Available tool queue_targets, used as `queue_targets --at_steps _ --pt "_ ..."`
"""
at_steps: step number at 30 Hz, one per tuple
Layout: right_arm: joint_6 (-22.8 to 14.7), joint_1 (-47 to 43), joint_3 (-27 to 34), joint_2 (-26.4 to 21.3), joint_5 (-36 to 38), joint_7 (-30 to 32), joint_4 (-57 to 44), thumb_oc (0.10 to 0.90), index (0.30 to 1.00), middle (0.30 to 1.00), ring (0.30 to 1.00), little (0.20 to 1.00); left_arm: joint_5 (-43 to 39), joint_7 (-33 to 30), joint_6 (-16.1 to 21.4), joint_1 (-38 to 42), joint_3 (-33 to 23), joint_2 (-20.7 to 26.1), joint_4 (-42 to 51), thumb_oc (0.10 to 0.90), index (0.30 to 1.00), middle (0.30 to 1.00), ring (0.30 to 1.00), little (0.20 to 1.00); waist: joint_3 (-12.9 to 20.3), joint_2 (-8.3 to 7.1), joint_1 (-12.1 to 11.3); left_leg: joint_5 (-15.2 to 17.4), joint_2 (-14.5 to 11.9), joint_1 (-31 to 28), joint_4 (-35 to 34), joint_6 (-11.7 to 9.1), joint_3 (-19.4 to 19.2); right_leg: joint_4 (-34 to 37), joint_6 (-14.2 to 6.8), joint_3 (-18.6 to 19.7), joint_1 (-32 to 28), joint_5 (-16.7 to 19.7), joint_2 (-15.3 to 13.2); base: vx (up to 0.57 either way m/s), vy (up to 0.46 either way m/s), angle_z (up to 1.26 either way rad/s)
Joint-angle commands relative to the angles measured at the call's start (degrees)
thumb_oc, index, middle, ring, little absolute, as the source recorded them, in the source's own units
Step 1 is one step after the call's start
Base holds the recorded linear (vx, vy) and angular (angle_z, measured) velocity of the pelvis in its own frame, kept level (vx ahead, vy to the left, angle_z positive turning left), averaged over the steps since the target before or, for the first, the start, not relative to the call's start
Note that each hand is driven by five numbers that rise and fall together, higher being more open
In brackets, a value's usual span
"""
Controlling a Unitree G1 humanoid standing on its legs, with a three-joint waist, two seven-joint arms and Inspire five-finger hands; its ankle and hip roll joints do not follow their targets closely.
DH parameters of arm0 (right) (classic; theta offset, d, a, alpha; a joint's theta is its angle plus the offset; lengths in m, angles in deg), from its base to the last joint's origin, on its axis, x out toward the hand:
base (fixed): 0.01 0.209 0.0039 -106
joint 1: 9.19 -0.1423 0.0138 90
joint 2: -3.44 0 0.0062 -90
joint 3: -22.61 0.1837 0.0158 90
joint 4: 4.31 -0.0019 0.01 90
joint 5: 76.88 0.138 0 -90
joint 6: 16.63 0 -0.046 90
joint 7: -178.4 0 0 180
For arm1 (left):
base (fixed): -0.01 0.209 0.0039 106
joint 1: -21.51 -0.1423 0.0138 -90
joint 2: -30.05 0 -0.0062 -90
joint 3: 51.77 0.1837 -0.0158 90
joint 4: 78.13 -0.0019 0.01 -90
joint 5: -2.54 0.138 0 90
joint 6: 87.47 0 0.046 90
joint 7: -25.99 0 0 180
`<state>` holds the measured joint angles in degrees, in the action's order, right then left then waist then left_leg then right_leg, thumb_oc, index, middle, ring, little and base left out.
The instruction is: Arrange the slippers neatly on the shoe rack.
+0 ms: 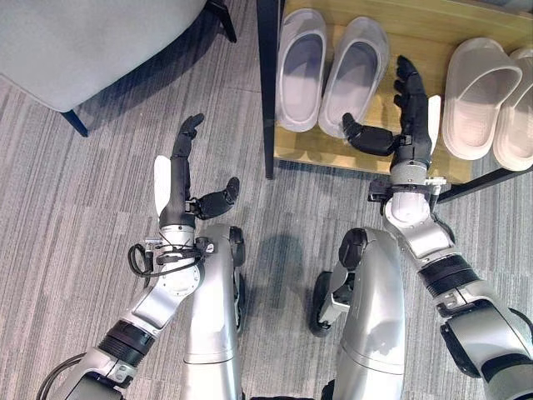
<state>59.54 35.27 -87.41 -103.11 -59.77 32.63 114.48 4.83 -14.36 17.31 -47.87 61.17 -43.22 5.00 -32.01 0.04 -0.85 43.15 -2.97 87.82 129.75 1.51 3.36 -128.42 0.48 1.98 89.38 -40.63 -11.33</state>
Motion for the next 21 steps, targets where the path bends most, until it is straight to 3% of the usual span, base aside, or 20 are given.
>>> queue_targets --at_steps 1,7,21 --pt "-5.49 -4.04 5.94 -1.34 -1.45 4.74 -3.60 0.800 0.900 0.900 0.900 0.900 3.71 -2.80 2.48 -0.95 3.08 -1.69 2.56 0.800 0.900 0.900 0.900 0.900 2.21 -0.85 -2.66 3.00 2.04 2.13 0.54 1.00 3.21 -1.97 1.40 1.81 0.58 -1.94 -0.32 0.00 0.000 0.00" --pt "-5.92 -9.41 4.95 -2.26 0.88 6.00 3.17 0.800 0.900 0.900 0.900 0.900 3.45 -2.73 3.28 -0.88 3.97 -1.18 3.11 0.800 0.900 0.900 0.900 0.900 2.21 -0.29 -3.34 3.04 2.02 2.13 0.88 0.92 3.38 -2.38 1.33 1.73 0.58 -2.06 -0.26 0.00 0.000 0.00" --pt "-7.21 -23.19 -2.59 -2.84 12.82 0.42 16.75 0.800 0.900 0.900 0.900 0.900 1.41 -0.68 4.92 -0.29 6.49 -0.28 2.85 0.800 0.900 0.900 0.900 0.900 2.21 0.12 -5.72 3.20 2.44 2.13 1.09 0.18 3.74 -3.11 1.25 1.91 0.58 -2.08 -0.81 0.00 0.000 0.00"
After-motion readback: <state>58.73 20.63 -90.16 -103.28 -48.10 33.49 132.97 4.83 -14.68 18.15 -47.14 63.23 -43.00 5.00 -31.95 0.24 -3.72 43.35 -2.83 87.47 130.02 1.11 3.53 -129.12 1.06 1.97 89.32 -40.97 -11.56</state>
